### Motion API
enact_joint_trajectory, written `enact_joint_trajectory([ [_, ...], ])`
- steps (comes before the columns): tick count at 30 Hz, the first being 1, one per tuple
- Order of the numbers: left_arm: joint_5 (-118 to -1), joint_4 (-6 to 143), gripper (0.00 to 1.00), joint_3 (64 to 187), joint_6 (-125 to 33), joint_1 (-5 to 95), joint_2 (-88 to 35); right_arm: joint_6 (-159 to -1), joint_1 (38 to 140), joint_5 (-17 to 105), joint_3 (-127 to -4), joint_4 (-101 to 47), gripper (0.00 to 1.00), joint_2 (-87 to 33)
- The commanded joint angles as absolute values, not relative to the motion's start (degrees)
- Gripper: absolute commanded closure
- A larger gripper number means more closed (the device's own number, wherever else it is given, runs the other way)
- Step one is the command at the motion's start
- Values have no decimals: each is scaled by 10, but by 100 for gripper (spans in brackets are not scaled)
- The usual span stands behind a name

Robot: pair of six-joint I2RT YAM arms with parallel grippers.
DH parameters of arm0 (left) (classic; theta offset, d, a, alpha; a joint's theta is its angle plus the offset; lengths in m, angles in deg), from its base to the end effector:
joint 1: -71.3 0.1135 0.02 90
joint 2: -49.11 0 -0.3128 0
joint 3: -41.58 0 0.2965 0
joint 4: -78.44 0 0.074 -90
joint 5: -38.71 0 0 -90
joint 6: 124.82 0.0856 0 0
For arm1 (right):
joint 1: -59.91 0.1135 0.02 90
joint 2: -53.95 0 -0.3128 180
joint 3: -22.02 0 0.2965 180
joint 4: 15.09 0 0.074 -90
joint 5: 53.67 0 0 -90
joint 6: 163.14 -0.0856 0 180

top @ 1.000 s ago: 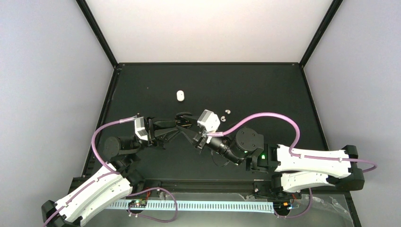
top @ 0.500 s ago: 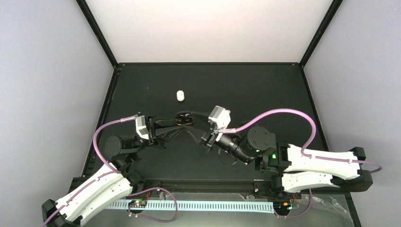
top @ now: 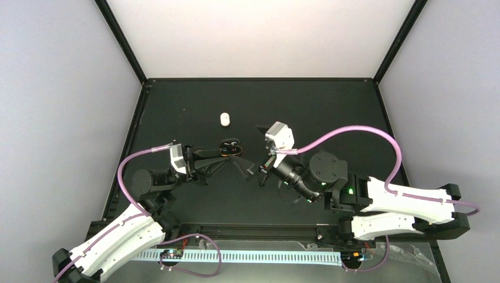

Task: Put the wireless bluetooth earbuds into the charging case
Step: Adjust the earbud with the charging case.

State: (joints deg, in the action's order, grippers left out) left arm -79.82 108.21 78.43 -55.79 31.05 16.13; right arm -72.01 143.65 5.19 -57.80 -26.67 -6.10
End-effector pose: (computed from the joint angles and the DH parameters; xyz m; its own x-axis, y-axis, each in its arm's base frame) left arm 0.1092 -0.1460 0.3864 0.0830 -0.4823 -0.8721 0.9648 0.2581 -0.0509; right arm 0.0755 0.2821 0.5058 0.0312 0.1297 -0.9911 -0.7945 0.6048 0.0541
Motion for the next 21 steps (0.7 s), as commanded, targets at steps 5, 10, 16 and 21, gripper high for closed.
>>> enact_joint_trajectory([
  [5, -797, 1067, 98, 782, -550, 306, 179, -771, 1401, 39, -624, -353, 0, -86],
  [10, -797, 1060, 98, 780, -549, 306, 186, -777, 1398, 61, -627, -357, 0, -93],
  [16, -799, 1058, 99, 782, -547, 307, 188, -779, 1397, 67, -631, -362, 0, -100],
  [21, -798, 1056, 98, 781, -546, 306, 190, -781, 1397, 55, -625, -358, 0, -94],
])
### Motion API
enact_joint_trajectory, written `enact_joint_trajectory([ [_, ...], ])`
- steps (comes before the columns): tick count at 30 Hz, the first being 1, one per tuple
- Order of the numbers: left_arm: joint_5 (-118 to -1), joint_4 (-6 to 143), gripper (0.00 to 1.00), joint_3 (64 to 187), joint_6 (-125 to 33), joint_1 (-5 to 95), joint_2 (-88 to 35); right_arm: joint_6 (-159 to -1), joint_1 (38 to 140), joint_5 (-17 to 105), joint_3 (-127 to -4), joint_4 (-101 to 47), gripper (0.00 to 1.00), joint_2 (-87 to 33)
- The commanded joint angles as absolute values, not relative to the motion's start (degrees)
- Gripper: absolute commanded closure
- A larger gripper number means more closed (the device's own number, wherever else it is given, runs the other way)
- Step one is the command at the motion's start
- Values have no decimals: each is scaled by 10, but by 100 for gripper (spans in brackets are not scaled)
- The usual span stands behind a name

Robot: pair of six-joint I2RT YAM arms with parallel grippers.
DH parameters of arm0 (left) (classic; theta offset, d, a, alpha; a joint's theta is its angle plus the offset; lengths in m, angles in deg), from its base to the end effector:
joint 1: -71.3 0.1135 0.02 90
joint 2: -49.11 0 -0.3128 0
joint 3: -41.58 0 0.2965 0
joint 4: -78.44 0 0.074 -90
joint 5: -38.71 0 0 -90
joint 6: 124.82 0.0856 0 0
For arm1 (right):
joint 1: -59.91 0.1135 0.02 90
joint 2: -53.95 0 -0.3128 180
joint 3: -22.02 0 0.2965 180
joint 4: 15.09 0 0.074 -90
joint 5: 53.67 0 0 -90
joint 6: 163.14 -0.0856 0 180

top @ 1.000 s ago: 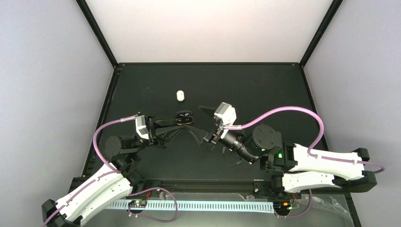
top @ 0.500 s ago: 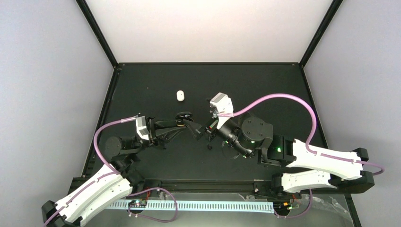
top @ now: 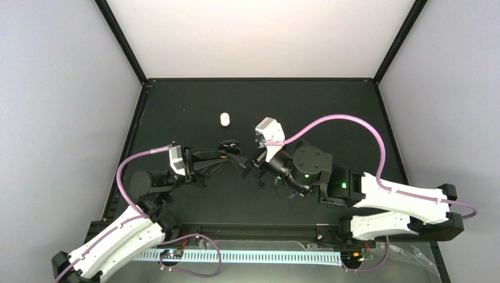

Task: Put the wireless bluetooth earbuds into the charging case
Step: Adjust the earbud with the charging case.

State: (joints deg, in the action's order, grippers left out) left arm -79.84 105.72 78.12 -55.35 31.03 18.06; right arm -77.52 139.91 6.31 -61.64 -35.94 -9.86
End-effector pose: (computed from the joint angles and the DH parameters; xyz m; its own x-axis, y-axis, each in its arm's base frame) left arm 0.1053 -0.1428 0.3840 0.0801 -0.4716 -0.8782 0.9637 0.2617 -0.0526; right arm 0.0958 0.2968 0.4923 -0.0615 0.0320 -0.9976 -0.7634 0.6424 0.0677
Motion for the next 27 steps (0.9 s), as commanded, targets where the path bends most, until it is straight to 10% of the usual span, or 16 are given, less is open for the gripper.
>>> enact_joint_trajectory([
  [1, -798, 1056, 98, 781, -546, 306, 191, -781, 1397, 49, -622, -353, 0, -89],
  [27, -807, 1057, 98, 777, -547, 305, 199, -795, 1389, 71, -639, -368, 0, -110],
])
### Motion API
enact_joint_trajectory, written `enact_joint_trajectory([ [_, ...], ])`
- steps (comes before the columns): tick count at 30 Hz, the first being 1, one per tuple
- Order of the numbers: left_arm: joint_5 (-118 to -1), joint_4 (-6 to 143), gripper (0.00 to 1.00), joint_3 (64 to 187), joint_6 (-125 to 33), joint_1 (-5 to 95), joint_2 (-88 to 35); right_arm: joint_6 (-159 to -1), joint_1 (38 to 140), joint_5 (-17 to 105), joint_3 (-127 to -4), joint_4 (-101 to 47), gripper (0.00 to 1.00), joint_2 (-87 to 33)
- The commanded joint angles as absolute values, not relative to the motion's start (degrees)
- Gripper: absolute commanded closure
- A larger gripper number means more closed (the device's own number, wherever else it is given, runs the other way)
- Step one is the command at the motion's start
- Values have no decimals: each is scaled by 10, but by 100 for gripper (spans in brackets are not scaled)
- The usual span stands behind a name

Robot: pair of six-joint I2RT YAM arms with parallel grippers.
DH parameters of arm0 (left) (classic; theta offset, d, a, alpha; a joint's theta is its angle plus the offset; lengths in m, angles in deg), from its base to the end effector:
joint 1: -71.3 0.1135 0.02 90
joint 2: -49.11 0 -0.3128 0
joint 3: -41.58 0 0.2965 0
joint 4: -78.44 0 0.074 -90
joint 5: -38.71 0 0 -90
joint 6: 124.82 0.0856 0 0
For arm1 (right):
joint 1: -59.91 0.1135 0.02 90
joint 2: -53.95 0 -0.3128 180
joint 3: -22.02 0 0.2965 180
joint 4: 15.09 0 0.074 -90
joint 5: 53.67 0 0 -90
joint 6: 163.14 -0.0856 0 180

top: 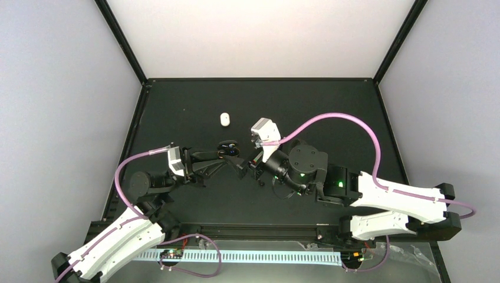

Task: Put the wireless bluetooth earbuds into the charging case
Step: Adjust the earbud with the charging case.

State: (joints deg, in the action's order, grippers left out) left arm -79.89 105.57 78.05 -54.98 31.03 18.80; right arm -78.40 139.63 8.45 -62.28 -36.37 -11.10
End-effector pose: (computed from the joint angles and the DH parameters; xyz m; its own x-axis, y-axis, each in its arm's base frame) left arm 0.1028 -0.1408 0.3850 0.0923 -0.4748 -0.8752 0.9637 0.2638 -0.0414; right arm 0.0961 0.3053 0.4896 -0.0784 0.0219 -0.9967 -0.7824 0.6182 0.0751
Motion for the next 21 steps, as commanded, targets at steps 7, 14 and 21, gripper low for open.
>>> enact_joint_trajectory([
  [7, -807, 1058, 99, 775, -547, 305, 202, -804, 1385, 61, -634, -372, 0, -107],
  [14, -806, 1061, 98, 775, -549, 306, 203, -812, 1382, 52, -631, -381, 0, -103],
  [21, -806, 1062, 98, 776, -549, 306, 205, -824, 1376, 50, -621, -387, 0, -93],
])
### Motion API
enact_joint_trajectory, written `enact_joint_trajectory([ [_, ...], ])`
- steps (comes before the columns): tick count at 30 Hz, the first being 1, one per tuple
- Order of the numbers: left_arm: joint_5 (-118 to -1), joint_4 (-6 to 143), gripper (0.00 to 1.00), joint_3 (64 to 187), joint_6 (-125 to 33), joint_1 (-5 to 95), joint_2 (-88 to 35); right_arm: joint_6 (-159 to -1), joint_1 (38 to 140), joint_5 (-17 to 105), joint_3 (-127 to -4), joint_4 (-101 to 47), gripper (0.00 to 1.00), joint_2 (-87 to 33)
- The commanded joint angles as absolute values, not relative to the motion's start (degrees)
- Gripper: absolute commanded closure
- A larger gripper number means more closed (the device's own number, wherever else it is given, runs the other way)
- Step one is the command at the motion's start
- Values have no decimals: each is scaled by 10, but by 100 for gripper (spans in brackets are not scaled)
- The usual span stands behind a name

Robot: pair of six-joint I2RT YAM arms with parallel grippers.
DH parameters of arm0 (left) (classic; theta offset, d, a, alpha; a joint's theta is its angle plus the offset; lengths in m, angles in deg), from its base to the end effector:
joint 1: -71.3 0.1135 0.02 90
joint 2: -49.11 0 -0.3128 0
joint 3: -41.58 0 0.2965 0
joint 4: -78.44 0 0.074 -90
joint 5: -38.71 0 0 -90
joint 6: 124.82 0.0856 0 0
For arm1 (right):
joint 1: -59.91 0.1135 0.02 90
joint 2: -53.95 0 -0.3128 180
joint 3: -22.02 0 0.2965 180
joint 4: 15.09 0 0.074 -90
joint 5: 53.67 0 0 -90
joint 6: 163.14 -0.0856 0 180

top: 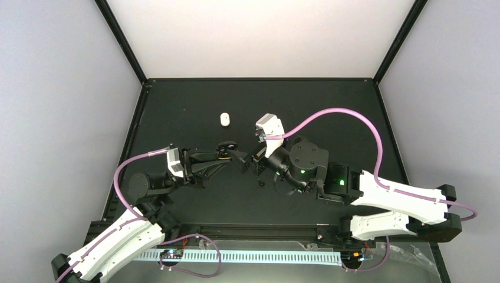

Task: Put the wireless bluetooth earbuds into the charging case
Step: Adjust the earbud with the charging case.

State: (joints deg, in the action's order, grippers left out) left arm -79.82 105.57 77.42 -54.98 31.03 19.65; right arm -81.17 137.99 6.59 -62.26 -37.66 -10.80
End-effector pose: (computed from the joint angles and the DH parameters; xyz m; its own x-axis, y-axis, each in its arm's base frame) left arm 0.1008 -0.1390 0.3827 0.0950 -0.4773 -0.8736 0.9635 0.2646 -0.0398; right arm 0.1064 0.2986 0.4877 -0.1152 0.0414 -0.9925 -0.7384 0.6648 0.1134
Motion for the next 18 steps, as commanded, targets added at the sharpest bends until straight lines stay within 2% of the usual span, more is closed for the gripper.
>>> enact_joint_trajectory([
  [1, -805, 1063, 98, 776, -549, 306, 204, -824, 1376, 52, -620, -387, 0, -93],
  [11, -795, 1049, 99, 773, -531, 306, 213, -824, 1375, 98, -598, -372, 0, -49],
  [18, -835, 1038, 98, 784, -478, 306, 219, -816, 1375, 115, -617, -373, 0, -63],
])
